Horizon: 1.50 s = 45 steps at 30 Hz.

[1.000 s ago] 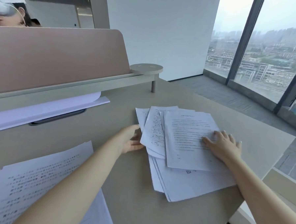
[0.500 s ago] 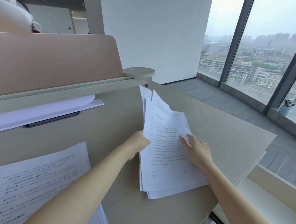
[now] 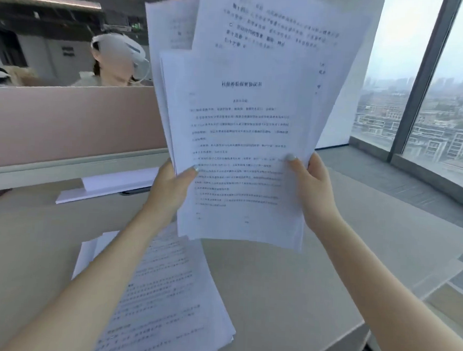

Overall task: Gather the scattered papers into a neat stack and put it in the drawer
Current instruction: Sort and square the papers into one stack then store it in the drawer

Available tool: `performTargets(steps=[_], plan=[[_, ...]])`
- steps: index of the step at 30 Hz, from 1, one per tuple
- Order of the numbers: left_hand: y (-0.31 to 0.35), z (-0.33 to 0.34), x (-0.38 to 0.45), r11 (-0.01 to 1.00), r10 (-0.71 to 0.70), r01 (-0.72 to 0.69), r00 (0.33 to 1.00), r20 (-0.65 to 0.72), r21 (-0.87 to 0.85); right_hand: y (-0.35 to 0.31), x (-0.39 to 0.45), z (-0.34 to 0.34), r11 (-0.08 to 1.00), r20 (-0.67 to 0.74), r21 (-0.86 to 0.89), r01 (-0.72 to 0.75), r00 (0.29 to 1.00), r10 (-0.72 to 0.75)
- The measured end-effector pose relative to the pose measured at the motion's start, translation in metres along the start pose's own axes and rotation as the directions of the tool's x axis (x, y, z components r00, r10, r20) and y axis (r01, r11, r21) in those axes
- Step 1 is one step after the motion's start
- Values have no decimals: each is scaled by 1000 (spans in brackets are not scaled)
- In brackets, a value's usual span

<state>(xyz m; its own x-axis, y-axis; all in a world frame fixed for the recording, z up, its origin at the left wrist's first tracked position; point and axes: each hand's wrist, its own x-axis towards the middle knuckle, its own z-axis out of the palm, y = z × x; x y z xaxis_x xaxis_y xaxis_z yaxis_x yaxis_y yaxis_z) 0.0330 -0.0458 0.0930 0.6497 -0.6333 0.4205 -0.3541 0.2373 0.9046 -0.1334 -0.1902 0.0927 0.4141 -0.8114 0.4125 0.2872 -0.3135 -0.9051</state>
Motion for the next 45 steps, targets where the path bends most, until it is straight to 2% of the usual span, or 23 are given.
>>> performTargets(steps=[2, 7, 12, 15, 19, 22, 26, 28, 30, 32, 34, 35, 37, 39, 42, 45], plan=[[15, -30, -2, 999, 33, -32, 996, -84, 10, -11, -6, 28, 997, 38, 71, 6, 999, -9], [23, -88, -28, 998, -37, 42, 993, -109, 41, -15, -28, 73, 993, 215, 119, -25, 977, -1], [1, -111, -60, 992, -121, 123, 972, -201, -4, 5, -49, 93, 991, 315, 53, -126, 944, 103], [-8, -110, -70, 986, -149, 162, 962, -229, 39, 12, -57, 102, 993, 334, -1, -121, 936, 115], [9, -107, -65, 989, -56, 104, 920, -388, 103, -1, -53, 105, 999, 317, -36, -40, 947, 50], [29, -116, -56, 988, 1, 60, 919, -394, 143, -14, -47, 106, 997, 328, -73, -27, 944, 49], [26, -147, -42, 983, -169, 184, 912, -373, 4, -6, -51, 110, 967, 411, -242, -80, 894, 177], [5, -161, -39, 950, -242, 297, 894, -377, 94, 13, -65, 114, 951, 436, -301, -66, 878, 199], [-27, -169, -50, 896, -331, 423, 841, -428, 138, 40, -83, 117, 916, 423, -391, -87, 867, 263], [-60, -172, -71, 818, -461, 559, 780, -423, 140, 70, -99, 118, 852, 374, -498, -163, 845, 381], [-82, -170, -97, 701, -570, 676, 723, -389, 229, 97, -108, 117, 737, 331, -665, -118, 838, 433], [-90, -168, -108, 667, -585, 692, 716, -381, 275, 105, -110, 115, 657, 306, -751, -66, 847, 436], [-99, -164, -117, 669, -559, 673, 735, -385, 315, 111, -111, 112, 531, 267, -848, 11, 873, 409], [-102, -161, -118, 695, -563, 669, 734, -380, 263, 114, -110, 110, 495, 268, -868, 32, 870, 414], [-101, -160, -111, 736, -644, 677, 706, -294, 15, 120, -110, 110, 497, 304, -865, 67, 859, 412], [-98, -156, -110, 713, -700, 663, 690, -183, -229, 123, -111, 107, 510, 318, -855, 92, 870, 376]])
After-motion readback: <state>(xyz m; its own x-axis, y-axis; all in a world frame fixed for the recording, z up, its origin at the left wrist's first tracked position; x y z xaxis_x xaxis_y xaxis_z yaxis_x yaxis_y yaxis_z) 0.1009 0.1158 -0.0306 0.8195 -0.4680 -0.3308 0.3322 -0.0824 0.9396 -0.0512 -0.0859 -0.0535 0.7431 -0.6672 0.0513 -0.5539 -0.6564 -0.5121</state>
